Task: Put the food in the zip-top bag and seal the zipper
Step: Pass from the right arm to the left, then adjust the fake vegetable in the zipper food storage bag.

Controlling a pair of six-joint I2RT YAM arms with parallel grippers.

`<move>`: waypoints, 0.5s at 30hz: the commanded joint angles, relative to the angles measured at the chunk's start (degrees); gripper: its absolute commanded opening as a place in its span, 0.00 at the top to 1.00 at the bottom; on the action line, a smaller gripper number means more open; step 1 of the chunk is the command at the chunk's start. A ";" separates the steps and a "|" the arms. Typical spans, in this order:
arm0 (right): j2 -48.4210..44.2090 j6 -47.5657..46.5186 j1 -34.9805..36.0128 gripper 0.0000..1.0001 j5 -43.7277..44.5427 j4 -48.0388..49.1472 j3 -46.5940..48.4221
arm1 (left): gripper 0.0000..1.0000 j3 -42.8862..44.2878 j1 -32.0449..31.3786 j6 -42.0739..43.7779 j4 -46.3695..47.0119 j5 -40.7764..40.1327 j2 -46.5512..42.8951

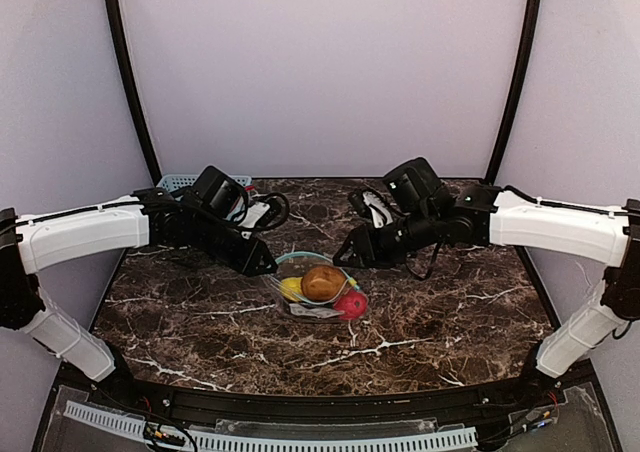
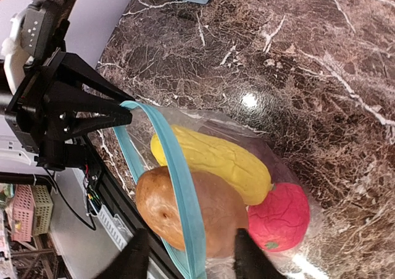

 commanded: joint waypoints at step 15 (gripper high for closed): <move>4.30 -9.71 8.20 0.01 18.06 -9.45 11.50 | 0.99 -0.97 0.31 -0.53 2.58 6.80 -0.84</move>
